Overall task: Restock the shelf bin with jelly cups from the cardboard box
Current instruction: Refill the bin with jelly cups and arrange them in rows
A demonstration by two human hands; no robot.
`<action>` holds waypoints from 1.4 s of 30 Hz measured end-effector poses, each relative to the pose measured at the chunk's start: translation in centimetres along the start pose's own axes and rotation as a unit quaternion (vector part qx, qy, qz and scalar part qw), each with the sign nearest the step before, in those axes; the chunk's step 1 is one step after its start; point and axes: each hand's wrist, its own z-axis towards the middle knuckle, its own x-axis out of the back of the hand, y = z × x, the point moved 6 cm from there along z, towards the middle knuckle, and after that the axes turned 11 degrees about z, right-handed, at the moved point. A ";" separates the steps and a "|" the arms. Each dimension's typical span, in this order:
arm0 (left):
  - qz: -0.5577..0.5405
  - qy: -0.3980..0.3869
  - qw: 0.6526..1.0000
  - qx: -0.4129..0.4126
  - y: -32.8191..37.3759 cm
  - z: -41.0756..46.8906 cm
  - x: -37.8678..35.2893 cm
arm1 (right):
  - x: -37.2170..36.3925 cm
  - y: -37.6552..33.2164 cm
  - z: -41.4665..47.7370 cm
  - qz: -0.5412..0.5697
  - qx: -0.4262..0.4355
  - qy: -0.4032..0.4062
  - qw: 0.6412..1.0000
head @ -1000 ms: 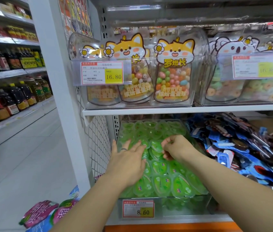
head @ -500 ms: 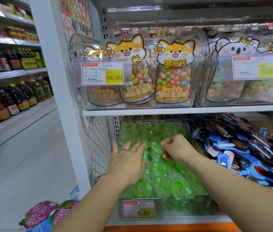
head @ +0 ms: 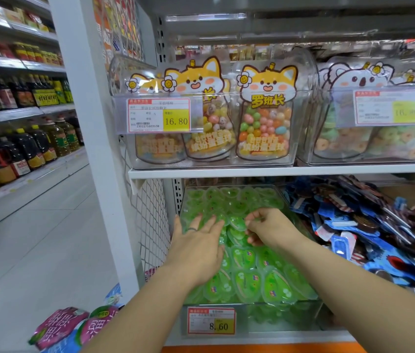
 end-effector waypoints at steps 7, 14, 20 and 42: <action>0.005 0.001 1.000 -0.001 0.0 -0.2 0.0 | 0.7 -0.2 -0.7 -0.050 0.020 -0.008 0.999; 0.010 0.003 1.000 -0.003 0.1 -0.5 0.1 | 1.1 -0.5 -1.4 -0.102 0.037 0.000 0.994; 0.015 0.007 1.000 -0.002 0.1 -0.4 0.1 | 1.7 -1.2 -2.3 -0.169 0.075 0.024 0.983; -0.116 0.216 0.969 -0.036 2.8 -12.6 -0.5 | 3.5 4.6 -16.5 -0.229 0.207 -0.036 0.950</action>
